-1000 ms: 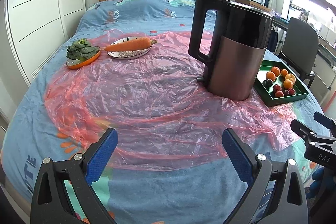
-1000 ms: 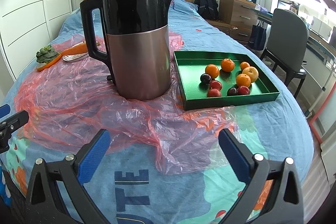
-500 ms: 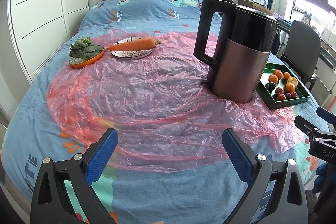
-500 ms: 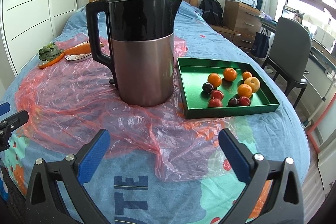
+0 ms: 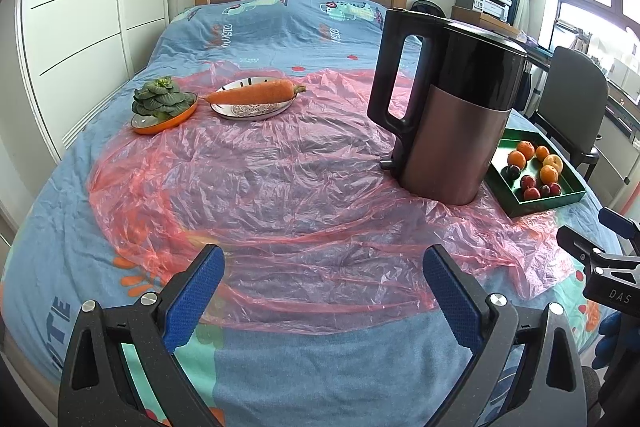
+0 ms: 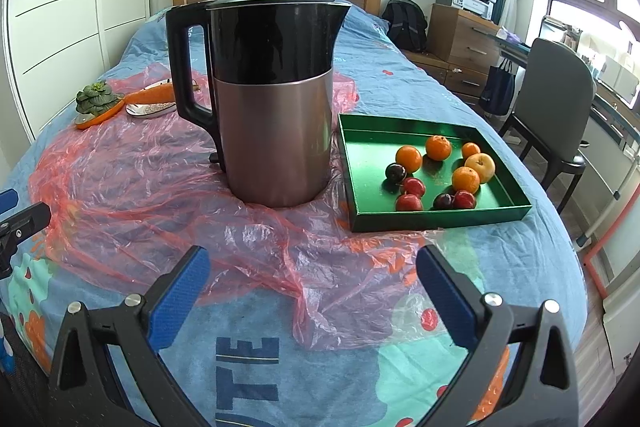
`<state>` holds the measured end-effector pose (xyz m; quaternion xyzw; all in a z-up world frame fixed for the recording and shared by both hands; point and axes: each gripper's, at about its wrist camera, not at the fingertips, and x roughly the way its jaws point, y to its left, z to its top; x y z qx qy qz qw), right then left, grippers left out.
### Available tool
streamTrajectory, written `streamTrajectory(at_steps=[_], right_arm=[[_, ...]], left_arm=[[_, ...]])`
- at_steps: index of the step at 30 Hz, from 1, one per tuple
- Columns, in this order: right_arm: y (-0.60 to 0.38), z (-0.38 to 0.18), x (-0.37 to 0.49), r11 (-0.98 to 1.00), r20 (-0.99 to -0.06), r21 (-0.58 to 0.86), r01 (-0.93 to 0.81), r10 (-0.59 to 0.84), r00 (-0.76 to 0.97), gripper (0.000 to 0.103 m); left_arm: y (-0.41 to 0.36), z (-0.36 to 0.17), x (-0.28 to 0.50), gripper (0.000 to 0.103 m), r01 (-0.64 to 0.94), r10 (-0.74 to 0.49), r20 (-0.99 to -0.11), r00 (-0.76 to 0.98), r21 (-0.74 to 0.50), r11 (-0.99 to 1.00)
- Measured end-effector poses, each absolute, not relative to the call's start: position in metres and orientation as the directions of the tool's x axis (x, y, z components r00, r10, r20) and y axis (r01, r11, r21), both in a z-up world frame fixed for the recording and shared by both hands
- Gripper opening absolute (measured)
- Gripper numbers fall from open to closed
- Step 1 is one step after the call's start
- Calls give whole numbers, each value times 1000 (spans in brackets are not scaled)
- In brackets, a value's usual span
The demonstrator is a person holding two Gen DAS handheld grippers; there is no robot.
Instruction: Organize fruits
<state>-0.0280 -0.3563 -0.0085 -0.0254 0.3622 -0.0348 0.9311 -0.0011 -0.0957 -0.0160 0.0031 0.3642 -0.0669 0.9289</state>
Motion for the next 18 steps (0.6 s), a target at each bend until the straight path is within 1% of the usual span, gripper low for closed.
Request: streamTrajectory(at_steps=[18], right_arm=[[-358, -13, -28, 996, -680, -72, 44, -81, 729, 103]], left_arm=[[-95, -18, 1, 98, 126, -127, -682, 720, -51, 991]])
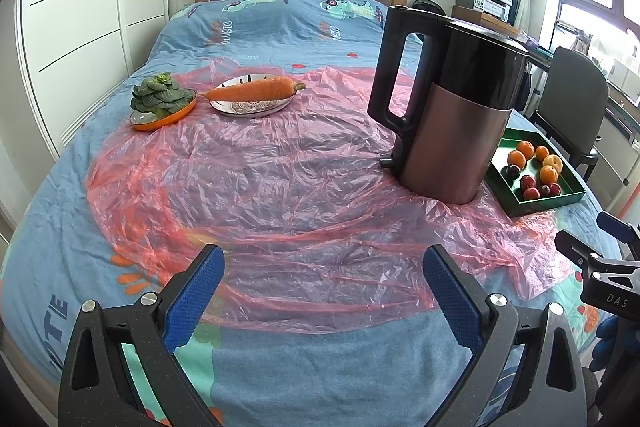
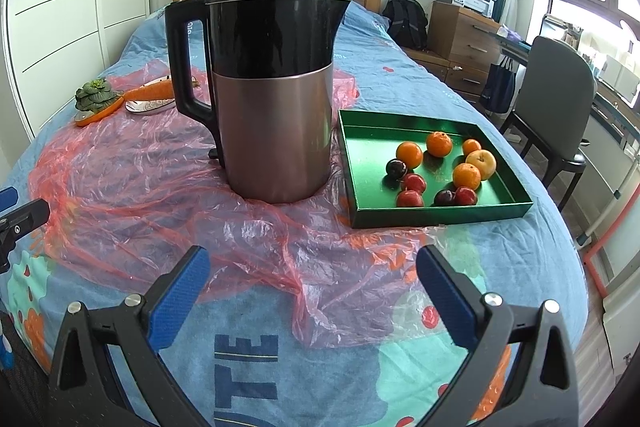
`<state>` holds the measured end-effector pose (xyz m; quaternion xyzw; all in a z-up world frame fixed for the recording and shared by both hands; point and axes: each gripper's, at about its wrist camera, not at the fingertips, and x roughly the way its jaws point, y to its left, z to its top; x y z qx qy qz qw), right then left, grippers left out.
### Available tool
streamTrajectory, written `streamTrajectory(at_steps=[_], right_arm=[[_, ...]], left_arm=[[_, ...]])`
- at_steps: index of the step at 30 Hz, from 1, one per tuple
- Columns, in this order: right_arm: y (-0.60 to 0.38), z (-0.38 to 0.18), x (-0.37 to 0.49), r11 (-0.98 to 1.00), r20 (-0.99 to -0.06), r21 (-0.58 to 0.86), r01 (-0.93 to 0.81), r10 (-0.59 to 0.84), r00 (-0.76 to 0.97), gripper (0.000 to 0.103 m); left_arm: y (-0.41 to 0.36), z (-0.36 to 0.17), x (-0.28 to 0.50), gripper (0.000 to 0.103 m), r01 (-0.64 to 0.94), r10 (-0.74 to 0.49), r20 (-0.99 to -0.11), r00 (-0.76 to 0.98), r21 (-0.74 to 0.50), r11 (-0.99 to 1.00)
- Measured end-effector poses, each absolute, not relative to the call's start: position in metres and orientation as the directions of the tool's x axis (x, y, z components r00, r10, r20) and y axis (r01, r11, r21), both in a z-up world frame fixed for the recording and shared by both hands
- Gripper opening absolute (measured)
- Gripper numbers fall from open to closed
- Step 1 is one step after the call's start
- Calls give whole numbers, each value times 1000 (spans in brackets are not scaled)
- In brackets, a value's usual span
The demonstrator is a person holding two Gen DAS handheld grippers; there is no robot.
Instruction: Organize fruits
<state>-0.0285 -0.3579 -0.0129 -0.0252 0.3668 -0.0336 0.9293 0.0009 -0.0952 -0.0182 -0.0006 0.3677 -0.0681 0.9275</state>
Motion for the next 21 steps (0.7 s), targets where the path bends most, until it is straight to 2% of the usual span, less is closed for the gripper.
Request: streamTrajectory(at_steps=[21], right_arm=[[-360, -17, -29, 997, -687, -69, 45, -80, 723, 103]], left_arm=[[-98, -21, 0, 98, 126, -125, -688, 715, -49, 991]])
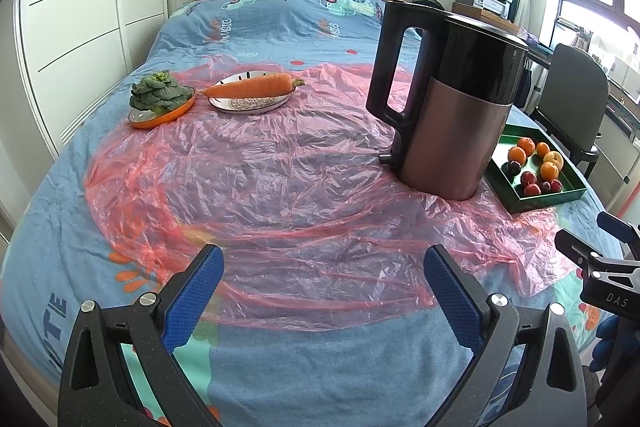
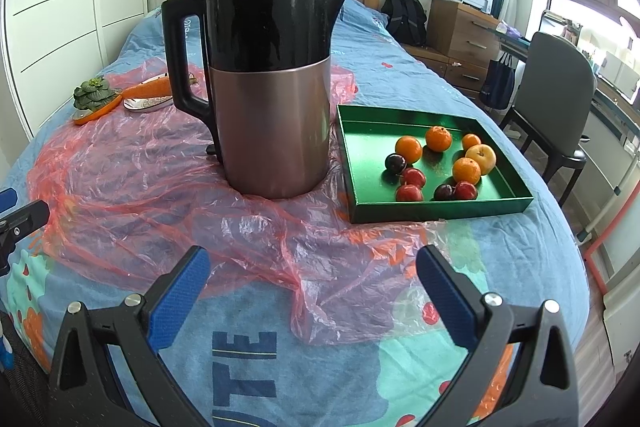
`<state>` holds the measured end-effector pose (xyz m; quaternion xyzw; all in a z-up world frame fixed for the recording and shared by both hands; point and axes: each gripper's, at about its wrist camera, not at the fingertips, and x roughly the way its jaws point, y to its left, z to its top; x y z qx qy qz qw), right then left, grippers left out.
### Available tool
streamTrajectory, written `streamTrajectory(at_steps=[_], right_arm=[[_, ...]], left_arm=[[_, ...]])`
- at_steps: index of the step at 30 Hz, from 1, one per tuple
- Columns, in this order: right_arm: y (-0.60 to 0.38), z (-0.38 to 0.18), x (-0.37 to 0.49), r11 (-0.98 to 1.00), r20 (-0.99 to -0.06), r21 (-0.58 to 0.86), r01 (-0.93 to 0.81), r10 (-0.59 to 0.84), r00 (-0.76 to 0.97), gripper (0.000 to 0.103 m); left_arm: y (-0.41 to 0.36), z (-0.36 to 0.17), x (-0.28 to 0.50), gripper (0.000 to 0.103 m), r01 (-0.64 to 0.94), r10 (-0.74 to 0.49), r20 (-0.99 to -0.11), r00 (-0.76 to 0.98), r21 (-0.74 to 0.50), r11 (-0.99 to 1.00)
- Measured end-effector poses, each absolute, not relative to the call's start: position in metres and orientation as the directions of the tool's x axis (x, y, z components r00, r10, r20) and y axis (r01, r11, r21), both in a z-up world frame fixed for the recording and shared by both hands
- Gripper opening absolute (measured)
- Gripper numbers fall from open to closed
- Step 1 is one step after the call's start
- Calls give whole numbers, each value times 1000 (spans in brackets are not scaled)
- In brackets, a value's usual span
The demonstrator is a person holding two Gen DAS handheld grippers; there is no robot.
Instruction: Organize fruits
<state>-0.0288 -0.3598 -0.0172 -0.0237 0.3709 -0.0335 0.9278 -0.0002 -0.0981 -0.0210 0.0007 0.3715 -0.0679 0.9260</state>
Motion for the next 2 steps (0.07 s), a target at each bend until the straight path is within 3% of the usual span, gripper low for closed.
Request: streamTrajectory(at_steps=[2], right_arm=[[-360, -17, -29, 997, -687, -69, 44, -79, 722, 103]], left_arm=[[-98, -21, 0, 98, 126, -125, -688, 715, -50, 991]])
